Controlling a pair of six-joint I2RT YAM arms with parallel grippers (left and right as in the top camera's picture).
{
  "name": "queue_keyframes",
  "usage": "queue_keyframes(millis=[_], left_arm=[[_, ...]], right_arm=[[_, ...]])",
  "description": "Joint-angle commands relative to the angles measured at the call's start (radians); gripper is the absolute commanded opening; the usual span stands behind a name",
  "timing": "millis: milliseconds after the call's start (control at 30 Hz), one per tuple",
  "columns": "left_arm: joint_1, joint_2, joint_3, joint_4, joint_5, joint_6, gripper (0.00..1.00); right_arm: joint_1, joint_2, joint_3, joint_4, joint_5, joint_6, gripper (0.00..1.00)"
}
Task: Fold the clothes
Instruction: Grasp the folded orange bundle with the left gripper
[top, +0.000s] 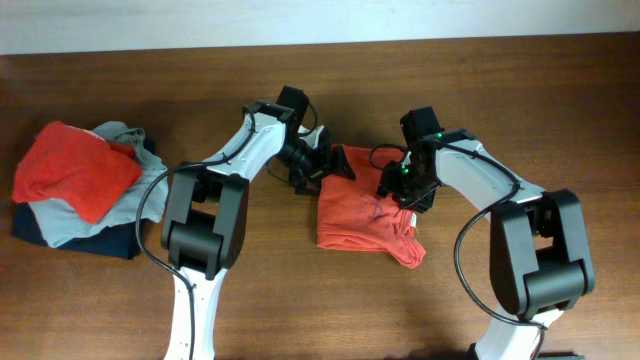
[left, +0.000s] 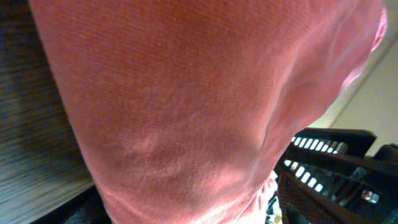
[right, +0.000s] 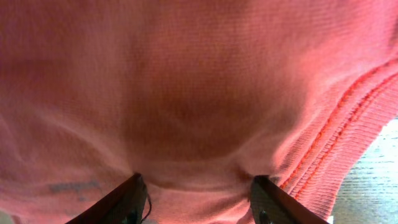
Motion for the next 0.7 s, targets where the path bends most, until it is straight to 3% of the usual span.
queue_keyframes(millis=[0, 67, 300, 367, 400, 433, 667], left_arm=[[-0.033, 0.086, -0.070, 0.016, -0.052, -0.046, 0.76], [-0.033, 0.086, -0.070, 0.019, -0.053, -0.045, 0.66], [-0.079, 0.086, -0.071, 0.027, -0.089, 0.004, 0.62], [-0.092, 0.086, -0.071, 0.042, -0.098, 0.004, 0.33], [-0.093, 0.086, -0.071, 0.042, -0.099, 0.005, 0.13], [-0.093, 0.086, -0.071, 0.042, -0.099, 0.013, 0.04], [-0.040, 0.017, -0.071, 0.014, -0.177, 0.108, 0.01]], right_arm=[[0.005, 0.051, 0.003, -0.001, -0.003, 0.061, 0.59], [0.006, 0.056, 0.001, 0.003, 0.002, 0.061, 0.59], [0.005, 0.056, 0.000, 0.013, 0.002, 0.061, 0.59], [0.005, 0.056, 0.000, 0.010, 0.002, 0.060, 0.59], [0.005, 0.056, 0.000, 0.008, 0.002, 0.060, 0.59], [0.005, 0.056, 0.000, 0.005, 0.002, 0.057, 0.59], [-0.036, -0.015, 0.014, -0.069, -0.009, -0.134, 0.56]])
